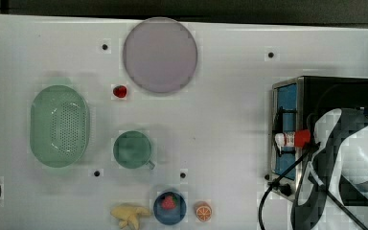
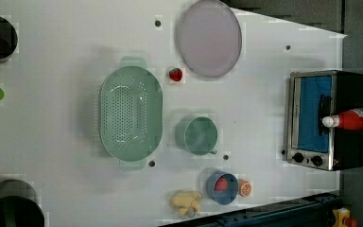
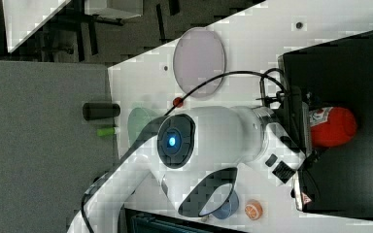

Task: Pick Ketchup from oven and place it on table.

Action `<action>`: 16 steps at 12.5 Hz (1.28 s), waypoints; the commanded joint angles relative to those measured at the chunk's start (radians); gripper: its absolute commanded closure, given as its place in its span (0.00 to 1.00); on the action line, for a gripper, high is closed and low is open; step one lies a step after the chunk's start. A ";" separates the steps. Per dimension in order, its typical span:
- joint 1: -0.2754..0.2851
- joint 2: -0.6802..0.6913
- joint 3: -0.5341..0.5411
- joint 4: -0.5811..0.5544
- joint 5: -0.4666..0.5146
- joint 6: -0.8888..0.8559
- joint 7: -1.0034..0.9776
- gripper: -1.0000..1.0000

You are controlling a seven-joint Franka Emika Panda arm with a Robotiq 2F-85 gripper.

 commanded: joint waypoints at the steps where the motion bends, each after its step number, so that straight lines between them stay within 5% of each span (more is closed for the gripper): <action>1: -0.007 -0.007 -0.024 0.002 0.005 0.027 -0.020 0.00; 2: -0.007 -0.007 -0.023 0.002 0.005 0.027 -0.020 0.00; 5: -0.010 -0.010 -0.025 0.008 0.005 0.025 -0.020 0.40; 10: 0.077 -0.116 0.031 0.121 -0.026 -0.180 -0.020 0.40; 16: 0.209 -0.249 0.247 0.156 -0.037 -0.363 -0.020 0.40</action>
